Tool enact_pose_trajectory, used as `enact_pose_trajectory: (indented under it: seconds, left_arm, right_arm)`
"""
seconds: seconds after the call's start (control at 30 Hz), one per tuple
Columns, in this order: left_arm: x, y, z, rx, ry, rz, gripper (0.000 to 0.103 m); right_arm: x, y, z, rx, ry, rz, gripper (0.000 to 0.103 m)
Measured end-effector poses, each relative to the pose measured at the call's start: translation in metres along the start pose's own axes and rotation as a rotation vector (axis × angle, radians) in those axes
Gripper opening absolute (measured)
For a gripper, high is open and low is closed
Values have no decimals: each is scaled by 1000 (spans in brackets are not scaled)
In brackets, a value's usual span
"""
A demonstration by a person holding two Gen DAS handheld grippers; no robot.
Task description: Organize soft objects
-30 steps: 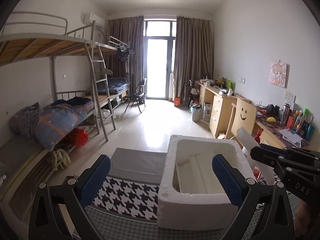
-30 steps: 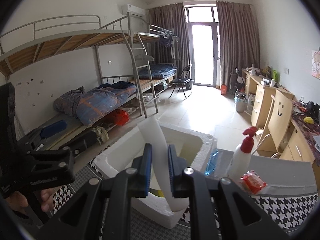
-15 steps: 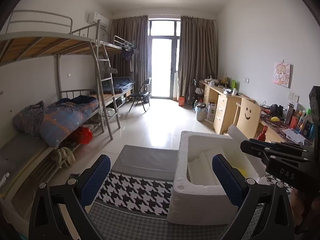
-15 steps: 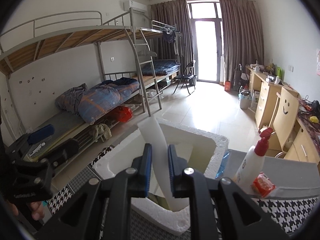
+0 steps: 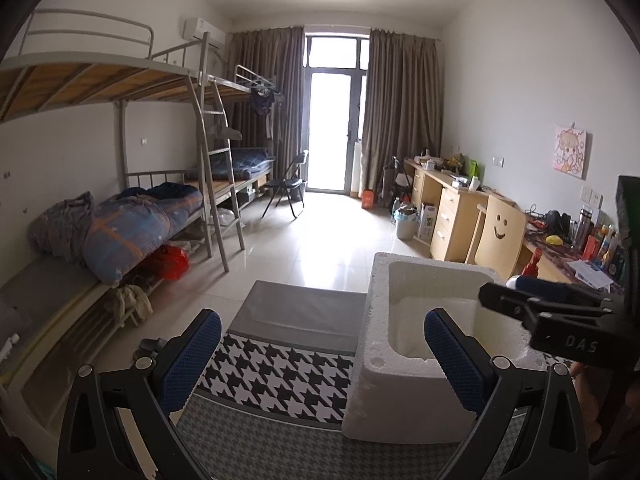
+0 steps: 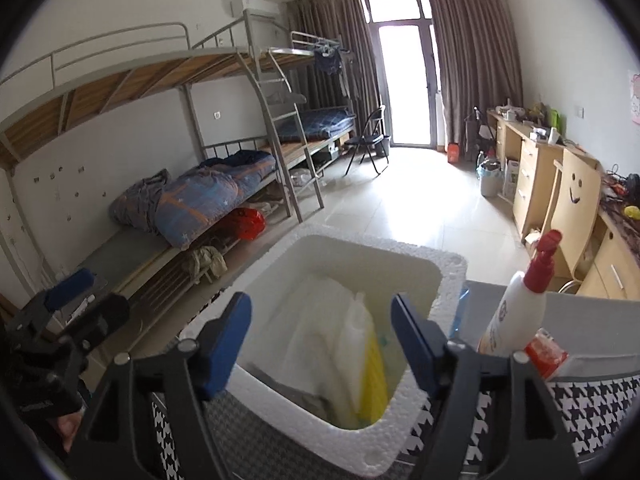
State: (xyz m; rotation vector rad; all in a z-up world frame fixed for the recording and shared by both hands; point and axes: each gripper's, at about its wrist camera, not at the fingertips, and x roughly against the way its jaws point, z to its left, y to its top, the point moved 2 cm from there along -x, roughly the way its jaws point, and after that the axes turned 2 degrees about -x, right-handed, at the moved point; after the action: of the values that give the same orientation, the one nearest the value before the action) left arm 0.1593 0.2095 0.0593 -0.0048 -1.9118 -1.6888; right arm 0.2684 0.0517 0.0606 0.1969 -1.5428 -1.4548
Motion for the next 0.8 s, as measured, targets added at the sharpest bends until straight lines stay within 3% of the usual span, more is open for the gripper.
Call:
enact_pose_trajectory:
  seconds: [0.43, 0.8]
  left_arm:
    - [17, 1, -17, -22, -45, -24, 102]
    - [43, -1, -25, -30, -62, -63, 102]
  right_arm:
    - [35, -2, -4, -3, -43, -61, 77]
    - [73, -12, -11, -17, -94, -130, 100]
